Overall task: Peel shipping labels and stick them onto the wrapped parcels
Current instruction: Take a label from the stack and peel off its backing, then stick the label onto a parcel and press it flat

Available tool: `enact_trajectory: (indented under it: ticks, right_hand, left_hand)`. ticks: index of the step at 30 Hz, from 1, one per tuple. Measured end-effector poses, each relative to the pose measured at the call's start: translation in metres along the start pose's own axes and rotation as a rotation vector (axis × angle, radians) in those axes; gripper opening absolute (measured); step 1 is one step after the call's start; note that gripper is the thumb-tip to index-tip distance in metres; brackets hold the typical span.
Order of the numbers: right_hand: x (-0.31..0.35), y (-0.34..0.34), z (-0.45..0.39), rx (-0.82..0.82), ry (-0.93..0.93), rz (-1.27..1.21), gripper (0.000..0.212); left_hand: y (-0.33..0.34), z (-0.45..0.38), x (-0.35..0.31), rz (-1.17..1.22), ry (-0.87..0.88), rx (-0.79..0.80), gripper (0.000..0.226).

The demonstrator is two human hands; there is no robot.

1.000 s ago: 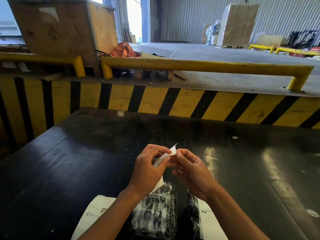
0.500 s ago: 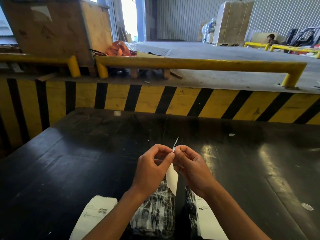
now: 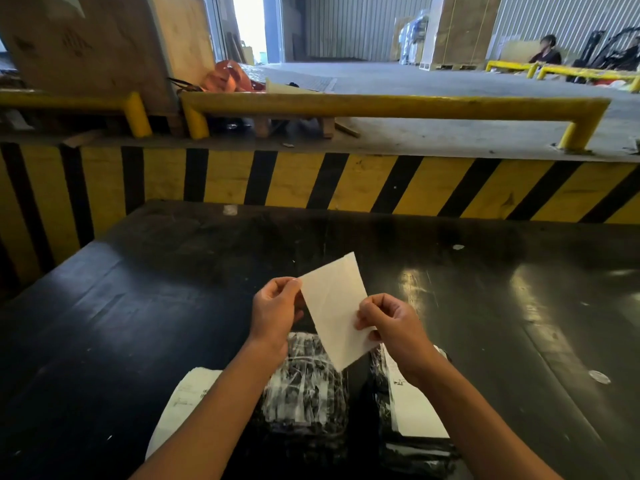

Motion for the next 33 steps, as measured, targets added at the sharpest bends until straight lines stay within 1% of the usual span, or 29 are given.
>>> enact_trajectory:
  ticks: [5, 7, 10, 14, 16, 18, 19, 20, 21, 22, 24, 27, 29, 31, 33]
  right_hand:
    - [-0.015, -0.022, 0.012, -0.099, 0.046, 0.037, 0.012]
    - [-0.022, -0.031, 0.014, -0.151, 0.078, 0.023, 0.011]
    - [-0.031, -0.044, 0.016, -0.246, 0.134, -0.066, 0.008]
    - [-0.034, -0.062, 0.020, -0.423, 0.155, -0.162, 0.004]
    - [-0.034, -0.072, 0.022, -0.532, 0.173, -0.196, 0.000]
    - [-0.034, -0.083, 0.024, -0.629, 0.190, -0.209, 0.005]
    - [-0.033, -0.088, 0.026, -0.644, 0.178, -0.239, 0.009]
    - [-0.030, -0.091, 0.027, -0.614, 0.154, -0.288, 0.012]
    - [-0.026, -0.091, 0.028, -0.539, 0.125, -0.337, 0.014]
    - [-0.022, -0.089, 0.029, -0.427, 0.107, -0.375, 0.015]
    - [-0.017, -0.078, 0.032, -0.144, 0.114, -0.377, 0.015]
    - [-0.018, -0.055, 0.040, 0.292, 0.150, -0.126, 0.013]
    - [-0.020, -0.037, 0.048, 0.543, 0.141, 0.075, 0.011]
    - [-0.026, -0.021, 0.056, 0.736, 0.102, 0.311, 0.010]
    - [-0.036, -0.008, 0.064, 0.869, 0.066, 0.536, 0.011]
  left_hand:
    - [-0.024, -0.027, 0.004, 0.118, -0.091, -0.177, 0.008]
    - [-0.032, -0.033, 0.003, 0.154, -0.103, -0.236, 0.006]
    - [-0.040, -0.037, 0.003, 0.194, -0.078, -0.286, 0.005]
    - [-0.050, -0.035, 0.001, 0.219, -0.029, -0.356, 0.011]
    - [-0.056, -0.033, -0.002, 0.236, -0.015, -0.382, 0.010]
    - [-0.062, -0.029, -0.004, 0.257, 0.004, -0.388, 0.007]
    - [-0.064, -0.026, -0.005, 0.263, 0.015, -0.381, 0.005]
    - [-0.065, -0.024, -0.005, 0.262, 0.031, -0.366, 0.004]
    - [-0.065, -0.021, -0.005, 0.252, 0.050, -0.346, 0.004]
    - [-0.064, -0.017, -0.005, 0.234, 0.072, -0.319, 0.003]
    - [-0.058, -0.010, -0.006, 0.193, 0.120, -0.258, 0.003]
    - [-0.047, -0.002, -0.007, 0.144, 0.174, -0.185, 0.008]
    - [-0.041, 0.004, -0.008, 0.090, 0.204, -0.147, 0.011]
    - [-0.035, 0.008, -0.006, 0.053, 0.215, -0.115, 0.012]
    - [-0.033, 0.011, -0.003, 0.036, 0.202, -0.099, 0.012]
Point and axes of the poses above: each hand's wrist, its own z-axis away from the middle knuckle, its own y-axis out of the palm, x = y × z, the point moved 2 cm from there along -z, towards the middle knuckle, and after that the axes turned 10 degrees about -y, right-handed, at the moved point
